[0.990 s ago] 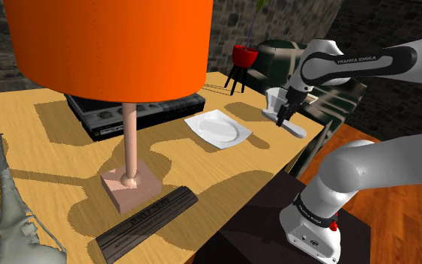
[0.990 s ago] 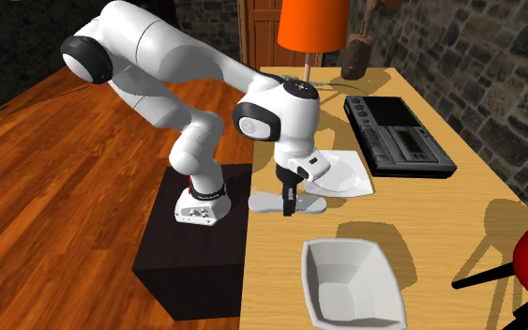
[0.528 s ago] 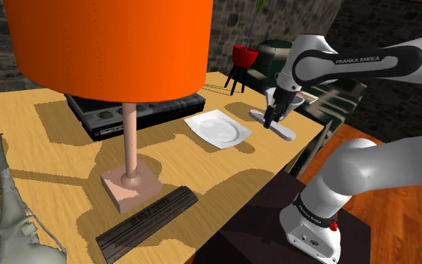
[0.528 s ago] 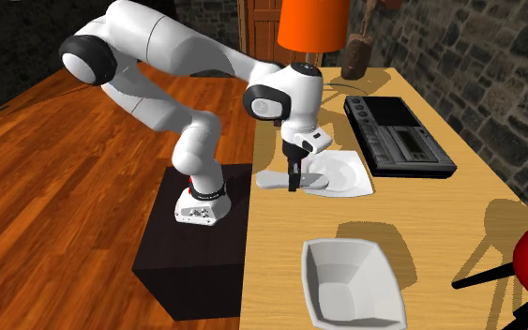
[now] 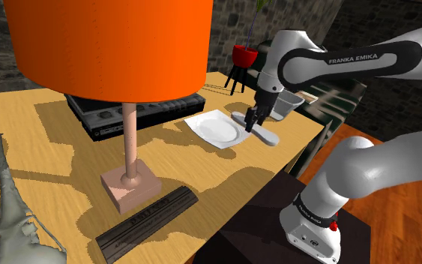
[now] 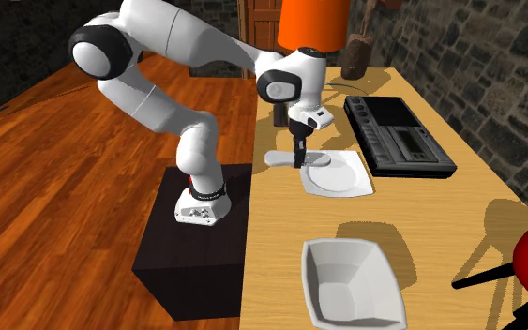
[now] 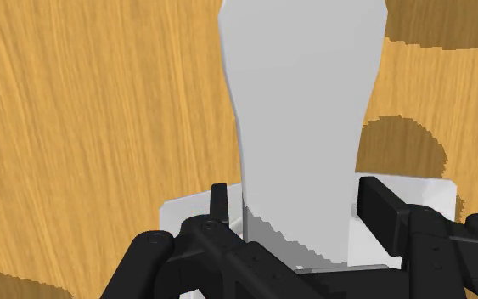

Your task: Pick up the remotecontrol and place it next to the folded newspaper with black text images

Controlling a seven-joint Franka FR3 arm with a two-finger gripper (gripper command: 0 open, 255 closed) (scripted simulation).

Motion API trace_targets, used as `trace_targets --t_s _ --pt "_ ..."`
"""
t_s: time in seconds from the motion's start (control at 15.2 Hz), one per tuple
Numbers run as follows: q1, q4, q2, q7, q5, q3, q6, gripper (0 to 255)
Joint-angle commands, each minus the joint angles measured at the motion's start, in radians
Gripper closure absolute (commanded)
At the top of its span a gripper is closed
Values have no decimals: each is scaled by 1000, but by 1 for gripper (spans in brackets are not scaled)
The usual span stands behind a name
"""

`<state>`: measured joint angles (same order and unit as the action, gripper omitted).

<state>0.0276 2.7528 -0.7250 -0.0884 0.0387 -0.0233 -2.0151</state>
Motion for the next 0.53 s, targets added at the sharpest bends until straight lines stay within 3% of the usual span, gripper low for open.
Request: trace_targets --t_s 0.0,0.46 --pt "-35 -8 19 -57 -36 47 -10 255" --pt "-124 -113 161 -227 -124 192 -48 255"
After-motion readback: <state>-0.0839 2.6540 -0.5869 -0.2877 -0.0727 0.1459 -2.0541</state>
